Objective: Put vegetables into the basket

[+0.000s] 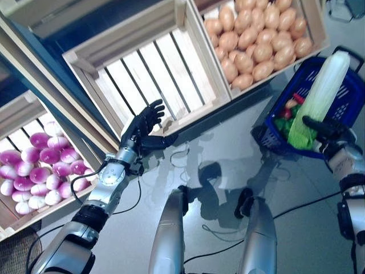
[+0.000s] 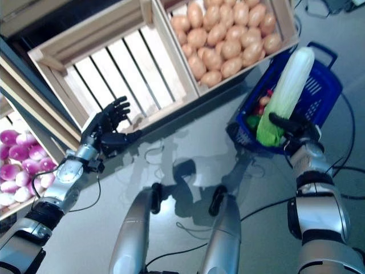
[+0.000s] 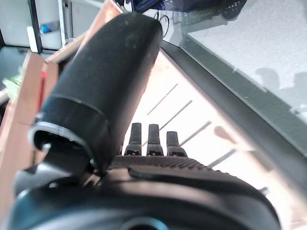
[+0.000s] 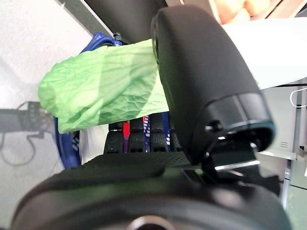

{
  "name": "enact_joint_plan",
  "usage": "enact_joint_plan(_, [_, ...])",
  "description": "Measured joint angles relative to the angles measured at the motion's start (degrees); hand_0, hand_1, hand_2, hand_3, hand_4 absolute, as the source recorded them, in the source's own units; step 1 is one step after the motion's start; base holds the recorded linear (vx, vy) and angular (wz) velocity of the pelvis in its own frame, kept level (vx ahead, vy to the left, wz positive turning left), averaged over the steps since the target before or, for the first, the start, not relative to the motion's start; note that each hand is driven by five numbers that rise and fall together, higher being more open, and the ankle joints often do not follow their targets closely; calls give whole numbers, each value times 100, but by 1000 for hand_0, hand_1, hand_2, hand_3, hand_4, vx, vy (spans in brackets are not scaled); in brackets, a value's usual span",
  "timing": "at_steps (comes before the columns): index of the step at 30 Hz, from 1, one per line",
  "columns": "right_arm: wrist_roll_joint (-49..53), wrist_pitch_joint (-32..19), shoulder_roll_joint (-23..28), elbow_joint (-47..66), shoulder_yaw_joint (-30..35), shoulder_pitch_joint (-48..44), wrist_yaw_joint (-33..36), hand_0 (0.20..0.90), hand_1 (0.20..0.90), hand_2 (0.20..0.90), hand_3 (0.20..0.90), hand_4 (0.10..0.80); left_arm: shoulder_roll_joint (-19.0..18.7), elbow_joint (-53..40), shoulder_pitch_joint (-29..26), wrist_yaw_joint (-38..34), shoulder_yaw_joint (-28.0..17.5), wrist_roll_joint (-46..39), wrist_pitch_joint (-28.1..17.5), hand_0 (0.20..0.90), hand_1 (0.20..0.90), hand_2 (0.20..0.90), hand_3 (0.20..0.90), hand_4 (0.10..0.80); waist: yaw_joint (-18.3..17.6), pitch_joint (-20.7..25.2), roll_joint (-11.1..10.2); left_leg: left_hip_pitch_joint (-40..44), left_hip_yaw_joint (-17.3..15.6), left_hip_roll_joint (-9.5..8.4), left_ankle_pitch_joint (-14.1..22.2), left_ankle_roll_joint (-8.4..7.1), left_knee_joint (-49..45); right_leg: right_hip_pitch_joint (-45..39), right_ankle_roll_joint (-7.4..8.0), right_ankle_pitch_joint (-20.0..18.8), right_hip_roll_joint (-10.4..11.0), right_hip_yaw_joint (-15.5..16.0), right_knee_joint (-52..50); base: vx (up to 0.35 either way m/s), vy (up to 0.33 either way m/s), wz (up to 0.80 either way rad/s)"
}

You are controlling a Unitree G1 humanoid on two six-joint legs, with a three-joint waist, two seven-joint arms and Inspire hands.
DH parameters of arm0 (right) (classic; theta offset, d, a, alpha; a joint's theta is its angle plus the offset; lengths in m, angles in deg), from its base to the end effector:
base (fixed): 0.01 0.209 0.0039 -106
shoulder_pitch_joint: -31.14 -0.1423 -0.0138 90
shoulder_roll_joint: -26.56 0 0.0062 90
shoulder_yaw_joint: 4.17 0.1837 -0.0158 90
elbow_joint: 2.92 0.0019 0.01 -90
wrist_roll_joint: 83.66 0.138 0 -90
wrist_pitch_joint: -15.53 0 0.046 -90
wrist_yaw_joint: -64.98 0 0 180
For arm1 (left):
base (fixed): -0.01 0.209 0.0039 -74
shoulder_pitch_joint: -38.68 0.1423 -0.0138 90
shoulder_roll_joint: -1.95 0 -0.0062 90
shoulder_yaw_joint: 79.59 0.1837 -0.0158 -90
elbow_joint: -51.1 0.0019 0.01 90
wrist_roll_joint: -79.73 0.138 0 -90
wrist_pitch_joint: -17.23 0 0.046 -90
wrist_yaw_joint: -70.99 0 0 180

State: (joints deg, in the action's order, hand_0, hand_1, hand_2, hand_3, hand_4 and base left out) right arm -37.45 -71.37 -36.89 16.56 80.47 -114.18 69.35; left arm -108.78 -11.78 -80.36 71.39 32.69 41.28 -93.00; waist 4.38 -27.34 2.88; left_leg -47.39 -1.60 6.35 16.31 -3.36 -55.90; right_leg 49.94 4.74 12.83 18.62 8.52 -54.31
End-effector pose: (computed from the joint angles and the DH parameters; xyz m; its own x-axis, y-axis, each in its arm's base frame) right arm 0.3183 -0.3298 0.1606 0.8561 -0.4896 -0.1655 0.5149 0.8357 0.1910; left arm 0.2872 0.2257 0.1058 0.9588 -0.1649 0.2314 0.1454 0.9844 0.0988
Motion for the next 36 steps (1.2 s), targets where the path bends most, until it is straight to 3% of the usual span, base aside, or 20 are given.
enact_joint_plan(5, [-6, 1, 23, -19, -21, -232, 198, 300, 300, 300, 300, 400, -2, -193, -215, -62, 52, -48, -4, 900, 900, 900, 900, 800, -21, -53, 50, -530, 110, 18, 209, -10, -642, 510, -42, 220, 50, -71, -628, -63, -19, 3])
enact_joint_plan(6, [-5, 2, 64, -18, -30, -258, 248, 481, 481, 481, 481, 521, -5, -239, -296, -81, 80, -70, -4, 900, 900, 900, 900, 800, -22, -61, 59, -638, 141, 21, 239, -6, -750, 602, -53, 251, 55, -102, -727, -72, -16, 4])
enact_joint_plan(7, [-5, 3, 120, -18, -52, -303, 297, 900, 900, 900, 900, 800, -14, -317, -346, -119, 102, -77, -7, 900, 900, 900, 900, 800, -21, -67, 65, -736, 149, 24, 261, -4, -839, 709, -55, 267, 55, -122, -808, -75, -20, -2])
enact_joint_plan(16, [157, 38, 542, -34, -57, -633, 644, 900, 900, 900, 900, 800, -17, -586, -431, -248, 166, -246, -84, 900, 900, 900, 900, 800, -41, -125, 111, -1333, 156, 166, 522, 14, -1544, 1361, -110, 376, -9, -292, -1376, -37, 0, -9])
enact_joint_plan(24, [388, 46, 785, -112, -43, -635, 707, 900, 900, 900, 900, 800, -77, -587, -437, -234, 166, -297, -157, 900, 900, 900, 900, 800, -47, -125, 110, -1284, 114, 246, 580, 59, -1578, 1338, -114, 386, -69, -315, -1378, 14, 5, -5])
enact_joint_plan(30, [390, 110, 813, -128, -40, -626, 702, 900, 900, 900, 900, 800, -109, -590, -433, -177, 166, -357, -165, 900, 900, 900, 900, 800, -97, -127, 106, -863, 88, 268, 599, 89, -1426, 914, -112, 389, -99, -287, -1217, 18, 7, -2])
enact_joint_plan(36, [382, 137, 852, -145, -28, -566, 652, 900, 900, 900, 900, 800, -208, -583, -240, -63, 163, -471, -209, 900, 900, 900, 900, 800, -171, -100, 45, -50, -47, 357, 553, 62, -745, 93, 3, 314, -153, -124, -502, 40, 5, -6])
